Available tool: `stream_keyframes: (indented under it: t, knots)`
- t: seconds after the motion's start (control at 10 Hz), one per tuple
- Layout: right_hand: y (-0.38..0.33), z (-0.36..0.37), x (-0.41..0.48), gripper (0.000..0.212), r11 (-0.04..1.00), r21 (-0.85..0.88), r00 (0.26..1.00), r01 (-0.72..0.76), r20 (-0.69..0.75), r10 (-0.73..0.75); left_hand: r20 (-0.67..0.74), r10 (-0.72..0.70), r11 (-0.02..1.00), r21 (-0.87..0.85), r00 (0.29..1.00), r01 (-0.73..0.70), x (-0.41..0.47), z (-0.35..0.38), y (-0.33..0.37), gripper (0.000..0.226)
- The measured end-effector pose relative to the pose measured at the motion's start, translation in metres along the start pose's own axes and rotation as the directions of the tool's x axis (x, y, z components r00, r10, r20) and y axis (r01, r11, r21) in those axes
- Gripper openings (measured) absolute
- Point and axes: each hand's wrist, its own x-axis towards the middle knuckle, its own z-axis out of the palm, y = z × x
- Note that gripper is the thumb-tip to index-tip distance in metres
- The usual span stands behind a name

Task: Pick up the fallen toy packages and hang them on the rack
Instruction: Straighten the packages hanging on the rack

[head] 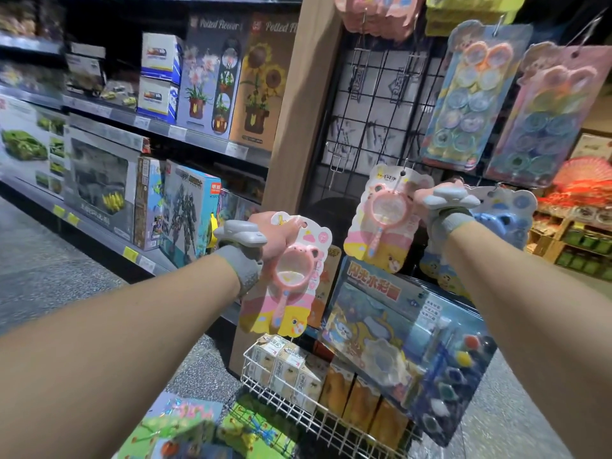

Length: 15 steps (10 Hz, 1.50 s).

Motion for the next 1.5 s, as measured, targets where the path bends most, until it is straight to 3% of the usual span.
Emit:
stream_keyframes:
  t: [0.1,0.2,0.3,0.4,0.5,0.6,0.7,0.8,0.9,1.0,1.4,1.5]
  knots:
    - [0.019,0.004,0.027,0.086,0.999,0.036,0.999,0.006,0.048,-0.008,0.008,0.005,1.0,0.025,1.0,-0.005,-0.002,-0.002,-0.001,0.042]
    - [-0.009,-0.012,-0.045,0.061,0.999,-0.035,0.999,0.01,-0.033,-0.011,0.014,0.038,0.994,0.104,0.999,-0.039,-0.011,-0.005,0.001,0.049]
    - [0.003,-0.008,-0.031,0.061,0.998,-0.058,0.999,0.014,-0.048,-0.017,0.015,0.038,0.994,0.104,0.999,-0.039,-0.016,-0.005,0.005,0.05]
    - [0.002,-0.012,-0.049,0.036,0.983,-0.177,0.999,0.04,0.042,-0.033,-0.001,0.012,0.994,0.109,1.0,-0.012,-0.024,-0.003,0.01,0.053]
    - [-0.009,-0.008,-0.08,0.026,0.944,-0.309,0.988,0.12,0.135,-0.081,-0.006,0.0,0.998,0.056,1.0,0.0,-0.029,0.002,0.014,0.048]
    - [-0.006,0.002,-0.099,0.036,0.968,-0.195,0.977,0.159,0.175,-0.126,0.02,-0.022,0.999,-0.03,1.0,0.023,-0.035,0.007,0.018,0.045]
    - [0.002,0.013,-0.113,0.034,0.993,0.047,0.952,0.109,0.282,-0.118,0.049,-0.015,0.999,0.034,0.999,0.013,-0.04,0.01,0.02,0.049]
    - [0.003,0.009,-0.131,0.036,0.989,0.102,0.933,0.108,0.333,-0.136,0.053,0.019,0.994,0.106,0.998,-0.025,-0.049,0.016,0.021,0.048]
    - [0.002,0.005,-0.15,0.03,0.977,0.091,0.889,0.194,0.405,-0.214,0.014,0.011,0.997,-0.073,1.0,-0.01,-0.055,0.025,0.027,0.034]
    - [0.003,0.008,-0.158,0.032,0.979,0.123,0.88,0.164,0.43,-0.202,0.009,0.019,0.999,-0.039,1.0,-0.018,-0.054,0.03,0.028,0.052]
    - [0.001,-0.003,-0.143,0.025,0.964,0.146,0.884,0.223,0.387,-0.263,0.068,0.118,0.992,0.042,0.991,-0.121,-0.051,0.031,0.028,0.049]
    - [-0.004,-0.013,-0.124,0.023,0.953,0.115,0.906,0.281,0.297,-0.302,0.077,0.098,0.994,-0.052,0.992,-0.094,-0.04,0.03,0.019,0.058]
